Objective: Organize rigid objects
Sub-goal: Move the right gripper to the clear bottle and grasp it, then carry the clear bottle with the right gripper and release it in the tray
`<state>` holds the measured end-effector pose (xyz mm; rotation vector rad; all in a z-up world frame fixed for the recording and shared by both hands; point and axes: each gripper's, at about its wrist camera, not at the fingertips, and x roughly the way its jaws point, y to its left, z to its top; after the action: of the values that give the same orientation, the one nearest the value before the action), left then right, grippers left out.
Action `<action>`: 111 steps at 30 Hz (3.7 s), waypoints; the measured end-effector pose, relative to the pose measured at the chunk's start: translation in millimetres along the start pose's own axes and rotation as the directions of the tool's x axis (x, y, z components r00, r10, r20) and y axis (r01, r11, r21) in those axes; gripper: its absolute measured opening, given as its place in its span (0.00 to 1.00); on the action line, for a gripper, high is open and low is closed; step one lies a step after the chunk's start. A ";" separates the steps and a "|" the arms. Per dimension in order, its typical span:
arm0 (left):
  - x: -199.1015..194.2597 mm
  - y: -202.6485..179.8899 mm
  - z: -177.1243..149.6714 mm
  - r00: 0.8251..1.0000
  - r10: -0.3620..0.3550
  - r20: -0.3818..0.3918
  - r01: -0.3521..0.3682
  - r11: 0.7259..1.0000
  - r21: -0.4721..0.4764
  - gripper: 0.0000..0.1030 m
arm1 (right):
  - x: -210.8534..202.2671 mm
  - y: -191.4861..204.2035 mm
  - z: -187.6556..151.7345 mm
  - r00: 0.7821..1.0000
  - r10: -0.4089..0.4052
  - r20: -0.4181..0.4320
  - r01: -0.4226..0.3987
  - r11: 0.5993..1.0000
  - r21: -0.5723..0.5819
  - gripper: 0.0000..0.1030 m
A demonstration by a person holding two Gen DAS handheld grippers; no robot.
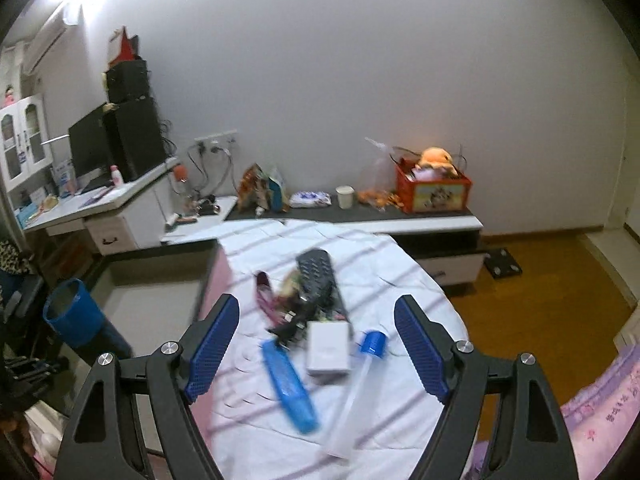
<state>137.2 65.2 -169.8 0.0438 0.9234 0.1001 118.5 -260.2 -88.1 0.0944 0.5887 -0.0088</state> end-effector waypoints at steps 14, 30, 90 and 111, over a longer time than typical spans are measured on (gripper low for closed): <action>0.6 0.2 -3.7 1.000 0.018 -0.004 -0.018 1.000 0.011 0.08 | 53.4 -35.3 -55.3 0.974 -0.061 -0.217 0.077 0.995 0.070 0.79; 0.0 -0.8 -2.8 1.000 0.014 -0.006 -0.014 1.000 0.008 0.08 | 57.4 -57.3 -66.5 0.972 0.020 -0.232 0.001 0.996 0.088 0.26; -2.5 2.3 -2.1 1.000 -0.014 -0.005 0.015 1.000 0.014 0.08 | 55.5 138.1 -51.1 0.917 0.291 -0.273 -0.350 0.915 -0.200 0.26; -3.5 2.5 -4.8 1.000 -0.010 -0.009 0.010 1.000 0.017 0.08 | 50.7 137.7 -53.7 0.923 0.286 -0.259 -0.343 0.914 -0.215 0.37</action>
<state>131.1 67.3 -169.7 0.0550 0.9329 0.0828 135.8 -117.3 -148.8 -0.0637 0.7886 0.3989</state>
